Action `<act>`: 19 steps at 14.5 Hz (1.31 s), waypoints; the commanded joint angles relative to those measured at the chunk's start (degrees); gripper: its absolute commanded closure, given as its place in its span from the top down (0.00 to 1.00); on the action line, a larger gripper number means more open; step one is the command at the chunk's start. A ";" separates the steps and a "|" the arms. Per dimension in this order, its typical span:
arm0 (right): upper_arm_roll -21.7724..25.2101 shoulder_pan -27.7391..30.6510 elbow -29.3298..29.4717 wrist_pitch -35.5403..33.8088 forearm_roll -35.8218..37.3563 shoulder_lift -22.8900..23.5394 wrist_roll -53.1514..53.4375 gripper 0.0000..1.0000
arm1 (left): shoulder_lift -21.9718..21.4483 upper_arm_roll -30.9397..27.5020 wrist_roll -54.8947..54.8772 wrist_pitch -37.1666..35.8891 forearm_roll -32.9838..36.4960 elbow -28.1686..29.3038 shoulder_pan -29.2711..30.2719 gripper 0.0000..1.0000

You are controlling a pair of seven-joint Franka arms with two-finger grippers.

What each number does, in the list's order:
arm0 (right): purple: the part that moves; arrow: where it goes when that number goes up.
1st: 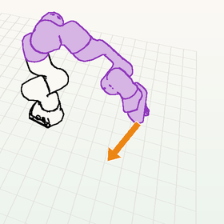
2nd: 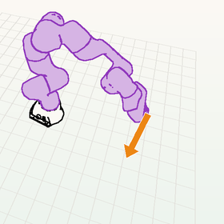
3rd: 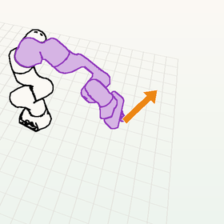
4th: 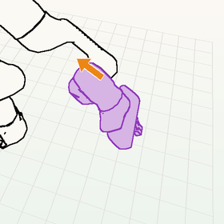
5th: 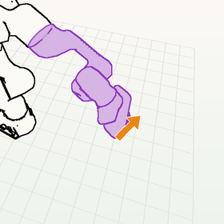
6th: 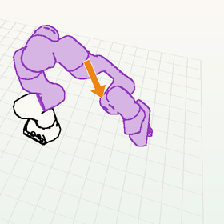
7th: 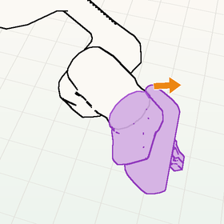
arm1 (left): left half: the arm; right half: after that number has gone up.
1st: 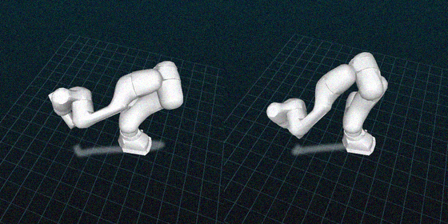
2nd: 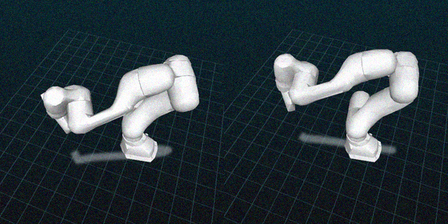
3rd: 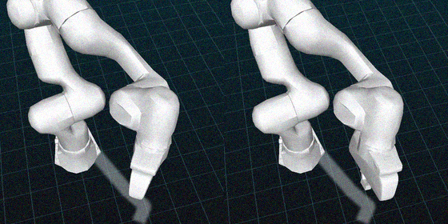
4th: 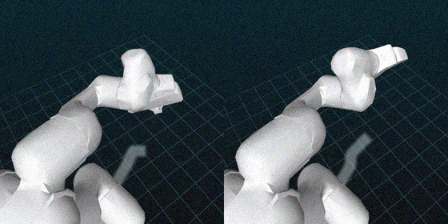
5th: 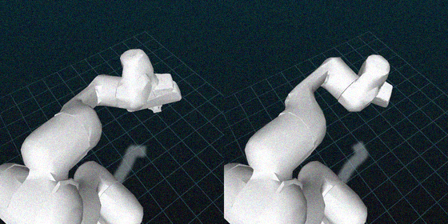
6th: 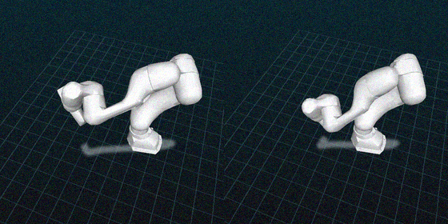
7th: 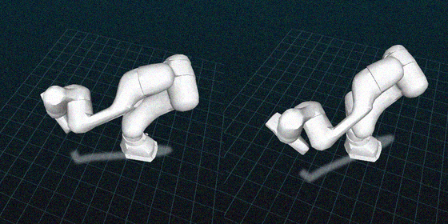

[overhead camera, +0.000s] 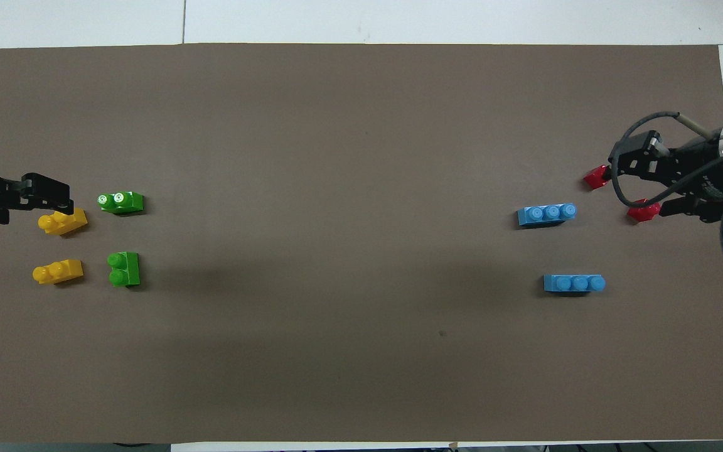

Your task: Remove green block with left arm and hold with right

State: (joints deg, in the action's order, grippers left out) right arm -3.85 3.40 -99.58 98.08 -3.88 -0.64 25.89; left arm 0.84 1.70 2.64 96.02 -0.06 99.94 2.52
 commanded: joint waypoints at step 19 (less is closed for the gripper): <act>0.07 1.18 -0.10 -0.95 4.15 -1.65 -23.08 1.00 | 0.56 0.06 0.44 -3.73 0.06 -6.87 -3.13 1.00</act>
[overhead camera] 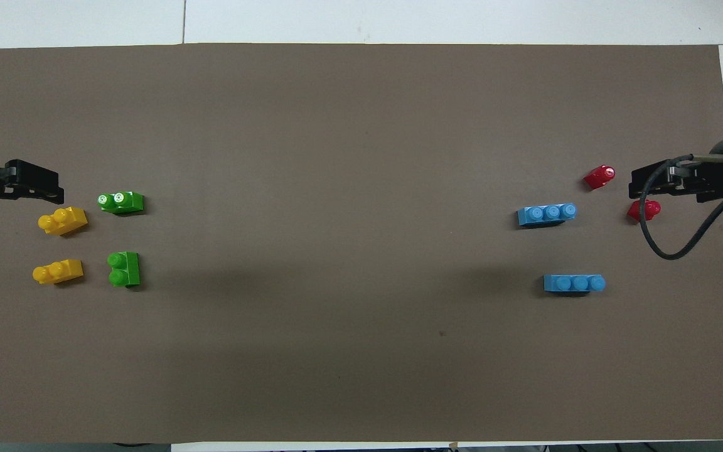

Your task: Remove green block with left arm and hold with right

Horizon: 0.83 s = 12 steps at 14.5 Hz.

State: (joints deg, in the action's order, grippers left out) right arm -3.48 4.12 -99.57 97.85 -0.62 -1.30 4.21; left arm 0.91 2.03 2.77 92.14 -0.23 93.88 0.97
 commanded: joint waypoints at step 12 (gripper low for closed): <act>-0.30 0.45 3.60 -6.45 0.27 -0.63 -1.31 1.00 | 0.41 -0.27 0.40 1.11 0.14 -0.54 -3.08 1.00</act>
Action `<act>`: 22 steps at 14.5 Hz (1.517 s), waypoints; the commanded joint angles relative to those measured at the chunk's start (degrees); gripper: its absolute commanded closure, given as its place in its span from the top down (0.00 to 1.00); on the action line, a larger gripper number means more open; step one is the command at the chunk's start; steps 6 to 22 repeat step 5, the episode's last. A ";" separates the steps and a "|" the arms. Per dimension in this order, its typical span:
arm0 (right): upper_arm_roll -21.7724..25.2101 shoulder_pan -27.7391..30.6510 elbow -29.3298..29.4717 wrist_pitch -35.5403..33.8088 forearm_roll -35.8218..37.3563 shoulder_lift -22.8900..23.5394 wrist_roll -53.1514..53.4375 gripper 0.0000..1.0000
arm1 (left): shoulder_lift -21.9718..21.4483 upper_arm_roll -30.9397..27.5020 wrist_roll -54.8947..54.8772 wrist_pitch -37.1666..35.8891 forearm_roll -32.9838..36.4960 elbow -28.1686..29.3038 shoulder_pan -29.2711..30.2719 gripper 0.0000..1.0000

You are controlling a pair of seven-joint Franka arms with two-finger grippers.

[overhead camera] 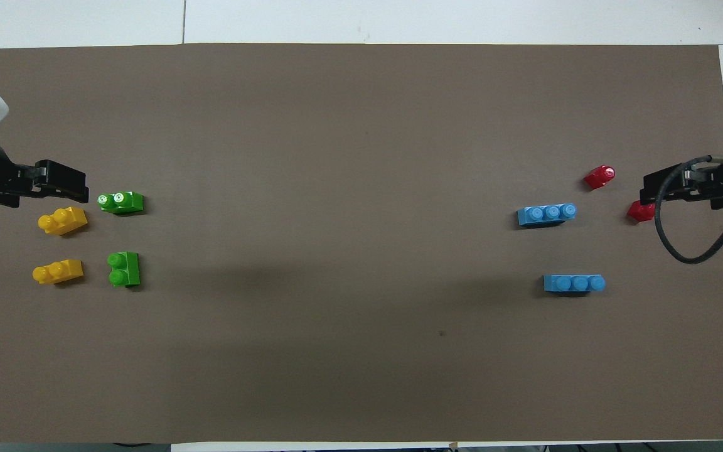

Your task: Remove green block with left arm and hold with right

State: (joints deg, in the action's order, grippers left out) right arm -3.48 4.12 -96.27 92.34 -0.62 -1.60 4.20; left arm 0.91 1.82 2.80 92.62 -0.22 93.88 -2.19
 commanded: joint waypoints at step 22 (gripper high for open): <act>-0.12 0.45 0.30 -1.02 1.14 -0.34 -1.48 1.00 | 0.32 -0.06 0.37 0.90 0.14 -0.45 0.08 1.00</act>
